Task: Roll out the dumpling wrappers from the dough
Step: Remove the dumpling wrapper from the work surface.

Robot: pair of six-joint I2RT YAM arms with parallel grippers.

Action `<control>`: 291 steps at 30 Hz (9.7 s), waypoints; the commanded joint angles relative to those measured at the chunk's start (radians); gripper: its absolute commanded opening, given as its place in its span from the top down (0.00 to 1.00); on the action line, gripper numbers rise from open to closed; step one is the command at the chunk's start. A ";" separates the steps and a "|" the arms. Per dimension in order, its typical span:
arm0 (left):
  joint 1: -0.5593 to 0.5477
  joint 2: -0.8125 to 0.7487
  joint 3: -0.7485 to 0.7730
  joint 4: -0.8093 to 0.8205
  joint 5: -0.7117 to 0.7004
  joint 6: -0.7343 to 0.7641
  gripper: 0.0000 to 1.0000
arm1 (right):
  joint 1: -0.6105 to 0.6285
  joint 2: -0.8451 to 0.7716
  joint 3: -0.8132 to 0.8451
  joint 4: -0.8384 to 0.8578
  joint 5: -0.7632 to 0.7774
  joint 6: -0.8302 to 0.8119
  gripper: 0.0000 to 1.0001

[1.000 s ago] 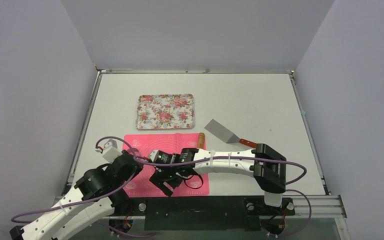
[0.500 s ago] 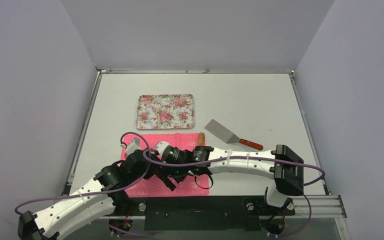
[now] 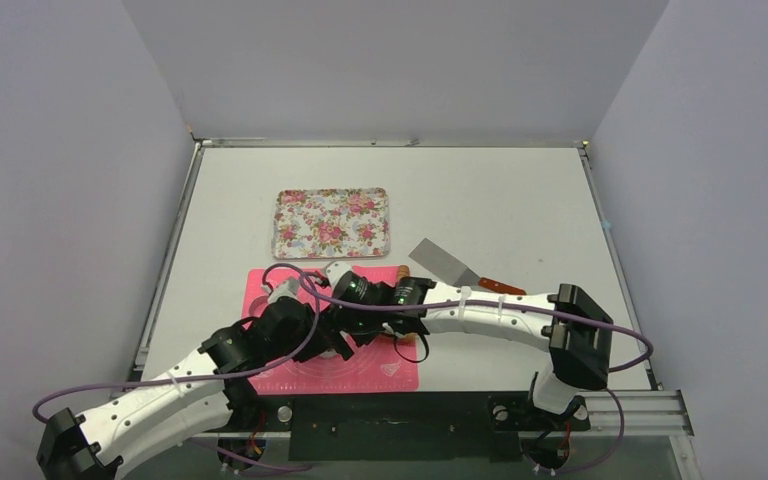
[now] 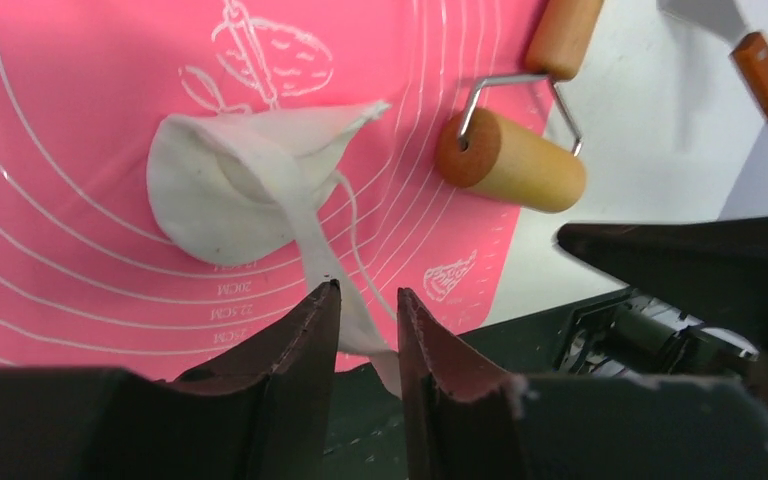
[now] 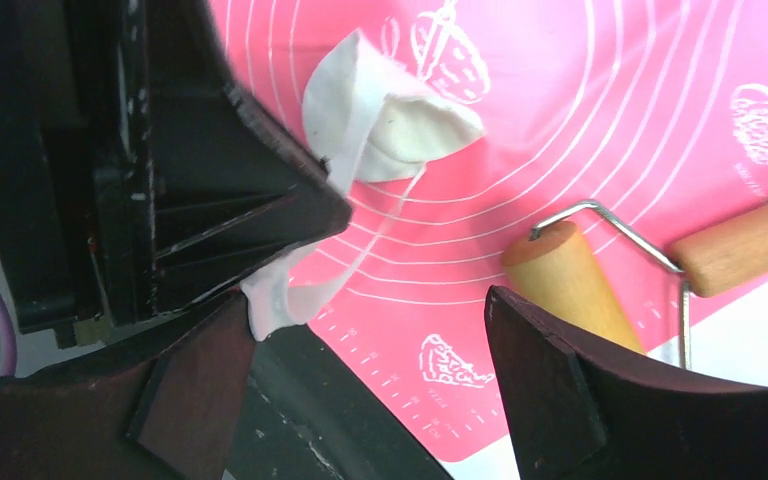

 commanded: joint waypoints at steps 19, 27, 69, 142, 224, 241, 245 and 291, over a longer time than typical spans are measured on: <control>-0.004 -0.083 0.051 -0.360 -0.037 -0.024 0.83 | 0.045 -0.132 -0.077 0.092 -0.099 -0.085 0.23; -0.002 -0.317 0.049 -0.405 -0.078 -0.142 0.61 | 0.084 -0.040 -0.171 0.311 0.063 -0.141 0.22; 0.009 -0.007 -0.097 -0.130 0.006 -0.138 1.00 | 0.000 -0.288 -0.376 0.395 -0.063 -0.029 0.20; -0.153 -0.109 -0.001 0.248 -0.247 0.261 0.47 | -0.340 -0.008 -0.255 0.475 -0.495 1.067 0.22; -0.731 -0.412 -0.198 0.560 -0.834 0.518 0.54 | -0.333 -0.118 -0.234 0.223 -0.744 0.704 0.30; -0.726 -0.283 -0.189 0.564 -0.794 0.454 0.64 | -0.327 -0.155 -0.261 0.290 -0.715 0.784 0.32; -0.726 -0.252 -0.177 0.593 -0.820 0.447 0.73 | -0.326 -0.161 -0.277 0.310 -0.714 0.802 0.33; -0.727 -0.090 0.071 -0.119 -0.646 -0.019 0.76 | -0.486 -0.316 -0.193 -0.198 -0.228 0.415 0.12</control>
